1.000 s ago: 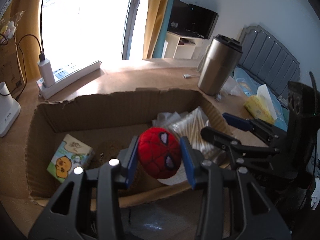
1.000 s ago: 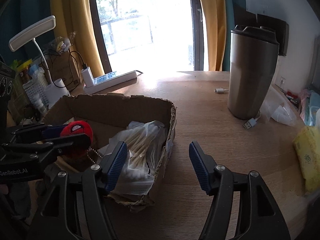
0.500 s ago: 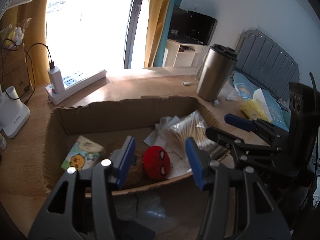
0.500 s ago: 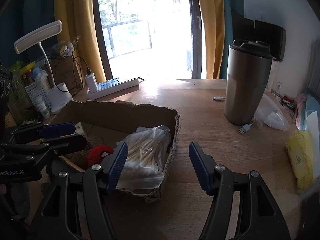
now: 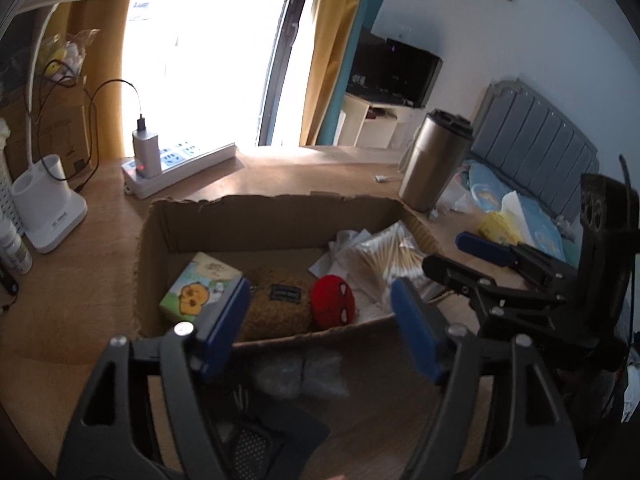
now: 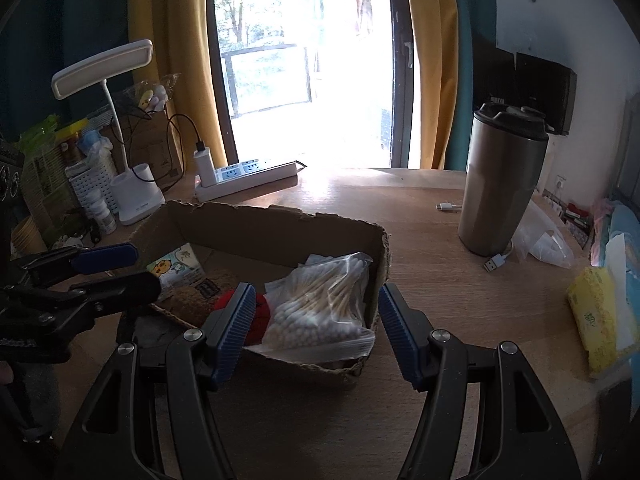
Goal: Organize soft objects
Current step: 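Withdraw both grippers from the box toward the socks and bubble wrap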
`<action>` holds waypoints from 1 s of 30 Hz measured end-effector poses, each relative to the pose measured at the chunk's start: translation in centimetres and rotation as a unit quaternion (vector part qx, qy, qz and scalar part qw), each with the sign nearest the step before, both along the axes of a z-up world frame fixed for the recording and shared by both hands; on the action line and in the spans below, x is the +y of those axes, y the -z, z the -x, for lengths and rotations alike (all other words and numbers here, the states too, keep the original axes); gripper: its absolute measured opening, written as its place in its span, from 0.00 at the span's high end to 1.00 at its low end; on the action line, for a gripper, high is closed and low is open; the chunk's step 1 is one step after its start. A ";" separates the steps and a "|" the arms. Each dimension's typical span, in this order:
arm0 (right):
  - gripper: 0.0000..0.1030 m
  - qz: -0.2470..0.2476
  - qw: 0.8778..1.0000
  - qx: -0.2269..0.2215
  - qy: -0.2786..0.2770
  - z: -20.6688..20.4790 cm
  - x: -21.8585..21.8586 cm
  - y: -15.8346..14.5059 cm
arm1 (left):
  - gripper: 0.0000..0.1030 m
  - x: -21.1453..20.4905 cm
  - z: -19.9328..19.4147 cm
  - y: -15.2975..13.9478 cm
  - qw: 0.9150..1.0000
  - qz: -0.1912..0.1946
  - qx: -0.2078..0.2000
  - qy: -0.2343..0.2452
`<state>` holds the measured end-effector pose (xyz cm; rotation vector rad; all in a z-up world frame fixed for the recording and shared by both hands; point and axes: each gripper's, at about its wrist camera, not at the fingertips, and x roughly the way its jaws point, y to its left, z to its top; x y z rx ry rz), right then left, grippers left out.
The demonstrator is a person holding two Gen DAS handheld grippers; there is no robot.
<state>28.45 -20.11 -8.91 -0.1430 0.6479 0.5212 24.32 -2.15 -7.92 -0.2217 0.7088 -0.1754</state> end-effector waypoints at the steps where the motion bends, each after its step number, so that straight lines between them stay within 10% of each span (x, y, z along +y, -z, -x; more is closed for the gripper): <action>1: 0.35 0.001 1.000 0.000 0.000 0.1 0.1 0.0 | 0.27 0.2 0.3 -0.1 1.000 0.003 -0.001 -0.002; 30: 0.28 0.041 0.999 0.014 -0.023 4.8 6.5 0.9 | 0.27 8.2 6.8 2.6 0.998 0.032 0.001 -0.051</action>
